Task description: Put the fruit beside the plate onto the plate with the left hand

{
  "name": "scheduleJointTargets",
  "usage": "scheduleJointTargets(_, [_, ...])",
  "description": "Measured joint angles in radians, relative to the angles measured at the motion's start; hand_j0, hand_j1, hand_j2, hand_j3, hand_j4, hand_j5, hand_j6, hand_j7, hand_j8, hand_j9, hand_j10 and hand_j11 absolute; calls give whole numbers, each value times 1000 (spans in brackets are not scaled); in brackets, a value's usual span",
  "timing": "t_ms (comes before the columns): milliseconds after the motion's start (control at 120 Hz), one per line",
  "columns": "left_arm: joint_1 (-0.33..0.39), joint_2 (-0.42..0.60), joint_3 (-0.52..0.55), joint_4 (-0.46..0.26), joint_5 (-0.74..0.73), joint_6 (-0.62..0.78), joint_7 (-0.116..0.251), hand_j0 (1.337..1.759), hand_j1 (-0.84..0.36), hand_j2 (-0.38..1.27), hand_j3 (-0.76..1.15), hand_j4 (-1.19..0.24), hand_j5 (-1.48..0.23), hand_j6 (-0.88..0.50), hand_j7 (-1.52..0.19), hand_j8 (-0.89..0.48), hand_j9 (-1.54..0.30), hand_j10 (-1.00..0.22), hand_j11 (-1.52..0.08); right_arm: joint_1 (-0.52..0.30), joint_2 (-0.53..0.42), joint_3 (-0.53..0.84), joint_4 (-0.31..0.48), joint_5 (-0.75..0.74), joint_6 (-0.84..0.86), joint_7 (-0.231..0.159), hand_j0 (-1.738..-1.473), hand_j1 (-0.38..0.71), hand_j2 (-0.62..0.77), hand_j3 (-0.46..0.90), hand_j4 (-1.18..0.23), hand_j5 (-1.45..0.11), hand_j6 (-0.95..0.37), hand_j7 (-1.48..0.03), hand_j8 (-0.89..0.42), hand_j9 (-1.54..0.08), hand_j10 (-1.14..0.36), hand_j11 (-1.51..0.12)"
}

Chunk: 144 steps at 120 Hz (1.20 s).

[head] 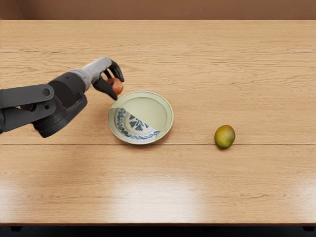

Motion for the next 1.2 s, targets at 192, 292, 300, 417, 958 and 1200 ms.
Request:
scheduleJointTargets(192, [-1,-80,0,0,-12,1,0,1656,-372,518,0,-709,-1030,-435,-989,-428,-971,-728,-973,0,0,-1,0,0,0,0,-1658,-349,0,0,0,0,0,0,0,0,0,0])
scheduleJointTargets(292, [11,-127,0,6,-15,2,0,1656,-390,572,0,-716,-1045,-424,-1002,-426,-984,-729,-987,0,0,-1,0,0,0,0,-1658,-349,0,0,0,0,0,0,0,0,0,0])
scheduleJointTargets(300, [13,-132,0,8,-15,2,0,1656,-393,573,0,-717,-1047,-424,-1002,-429,-985,-728,-988,0,0,-1,0,0,0,0,-1658,-349,0,0,0,0,0,0,0,0,0,0])
scheduleJointTargets(417, [27,-153,2,31,-15,3,0,1656,-369,573,0,-725,-1066,-430,-1017,-445,-1001,-744,-1004,0,0,-1,0,0,-1,0,-1658,-349,0,0,0,0,0,0,0,0,0,0])
scheduleJointTargets(958, [33,-139,-148,-40,-118,47,0,1658,146,72,0,-181,-245,-159,-241,-161,-239,-184,-240,1,0,-1,1,0,0,0,-1658,-349,0,0,0,0,0,0,0,0,0,0])
scheduleJointTargets(1200, [461,-39,-577,-101,-689,-397,0,1658,271,25,0,-69,-92,-63,-91,-63,-91,-70,-91,4,0,-1,1,0,0,0,-1658,-349,0,0,0,0,0,0,0,0,0,0])
